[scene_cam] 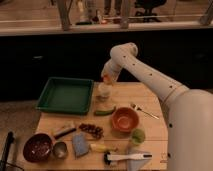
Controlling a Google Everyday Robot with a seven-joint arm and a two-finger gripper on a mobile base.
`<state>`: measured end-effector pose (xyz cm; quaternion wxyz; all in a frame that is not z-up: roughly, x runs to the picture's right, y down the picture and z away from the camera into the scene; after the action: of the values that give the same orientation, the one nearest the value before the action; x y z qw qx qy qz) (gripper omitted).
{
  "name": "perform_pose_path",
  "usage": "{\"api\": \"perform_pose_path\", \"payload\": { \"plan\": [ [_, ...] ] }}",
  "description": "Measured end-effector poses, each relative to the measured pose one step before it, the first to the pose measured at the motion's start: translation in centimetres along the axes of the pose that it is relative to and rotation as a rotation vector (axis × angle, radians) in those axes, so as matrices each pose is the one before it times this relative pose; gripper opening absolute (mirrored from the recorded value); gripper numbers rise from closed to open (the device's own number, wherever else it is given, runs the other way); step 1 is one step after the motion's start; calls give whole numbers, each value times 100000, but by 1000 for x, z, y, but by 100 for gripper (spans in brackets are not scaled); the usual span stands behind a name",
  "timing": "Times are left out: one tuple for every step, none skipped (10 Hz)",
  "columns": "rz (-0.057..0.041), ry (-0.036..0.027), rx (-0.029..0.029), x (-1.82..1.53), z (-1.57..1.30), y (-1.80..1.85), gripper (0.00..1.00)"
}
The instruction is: Place apple in paper cup
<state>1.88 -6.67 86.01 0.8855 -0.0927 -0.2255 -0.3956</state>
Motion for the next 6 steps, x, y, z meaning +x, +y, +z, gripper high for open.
{"api": "perform_pose_path", "payload": {
  "plan": [
    [152, -304, -40, -15, -1, -80, 4],
    [229, -221, -62, 4, -8, -32, 10],
    [154, -435, 29, 18, -28, -20, 20],
    [47, -697, -99, -17, 17, 29, 33],
    [-25, -330, 46, -10, 4, -36, 41],
    [-67, -303, -18, -44, 8, -23, 49]
  ]
}}
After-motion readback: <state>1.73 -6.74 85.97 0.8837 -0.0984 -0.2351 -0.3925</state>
